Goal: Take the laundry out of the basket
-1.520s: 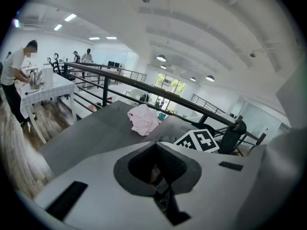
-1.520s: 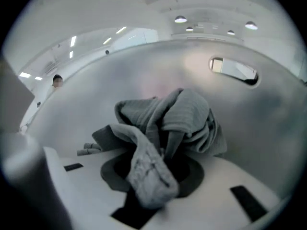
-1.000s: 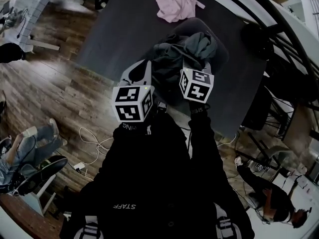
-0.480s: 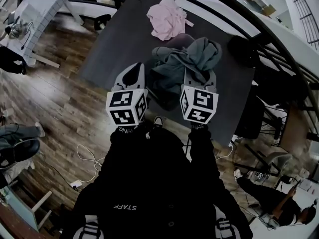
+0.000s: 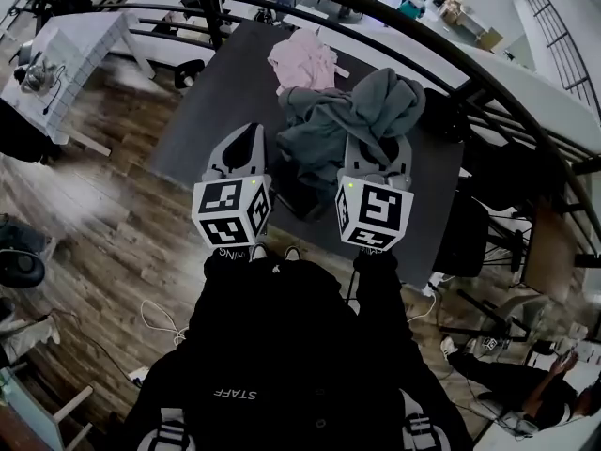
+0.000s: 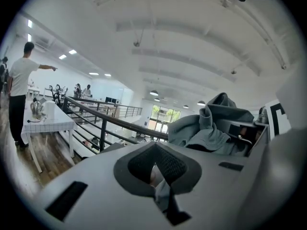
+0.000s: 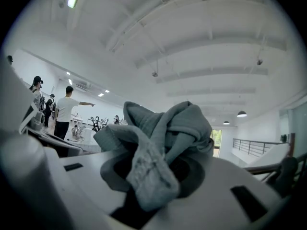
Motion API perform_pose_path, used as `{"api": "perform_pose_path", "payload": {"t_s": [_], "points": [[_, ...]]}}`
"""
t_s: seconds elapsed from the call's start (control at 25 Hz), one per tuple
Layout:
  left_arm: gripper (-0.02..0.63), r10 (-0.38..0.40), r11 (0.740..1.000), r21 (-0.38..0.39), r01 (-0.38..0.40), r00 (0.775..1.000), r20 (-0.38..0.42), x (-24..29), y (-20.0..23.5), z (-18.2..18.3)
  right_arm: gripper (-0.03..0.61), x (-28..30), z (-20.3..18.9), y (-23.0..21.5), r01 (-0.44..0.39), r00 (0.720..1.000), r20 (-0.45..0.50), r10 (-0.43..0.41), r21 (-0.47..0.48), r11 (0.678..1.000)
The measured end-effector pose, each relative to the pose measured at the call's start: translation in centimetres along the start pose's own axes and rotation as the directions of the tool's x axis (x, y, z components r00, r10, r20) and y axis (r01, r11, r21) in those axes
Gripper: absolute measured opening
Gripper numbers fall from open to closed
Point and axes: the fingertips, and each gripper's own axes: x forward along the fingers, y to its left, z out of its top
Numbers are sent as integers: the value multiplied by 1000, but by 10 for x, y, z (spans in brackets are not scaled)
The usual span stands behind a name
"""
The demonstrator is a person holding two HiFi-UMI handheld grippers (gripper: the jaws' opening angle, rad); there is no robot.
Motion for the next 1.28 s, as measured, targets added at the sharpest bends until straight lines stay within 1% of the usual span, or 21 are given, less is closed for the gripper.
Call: {"api": "perform_pose_path", "payload": {"t_s": [0.16, 0.36, 0.52, 0.84, 1.28], "points": [[0, -12, 1000, 27, 11, 999, 51, -4, -7, 25, 126, -7, 36, -2, 20, 997, 79, -18, -27, 999], [0, -34, 997, 70, 26, 993, 114, -9, -24, 58, 127, -19, 82, -9, 47, 984, 176, -39, -42, 998], [0, -44, 994, 109, 27, 986, 161, -14, -33, 81, 127, -25, 106, -12, 62, 973, 225, -51, -44, 997], [0, -55, 986, 168, 13, 968, 246, -27, -38, 118, 129, -29, 115, -11, 85, 964, 253, -79, -13, 996], [0, -71, 978, 206, 14, 960, 271, -28, -56, 127, 129, -35, 115, -20, 94, 960, 265, -94, 12, 996]]}}
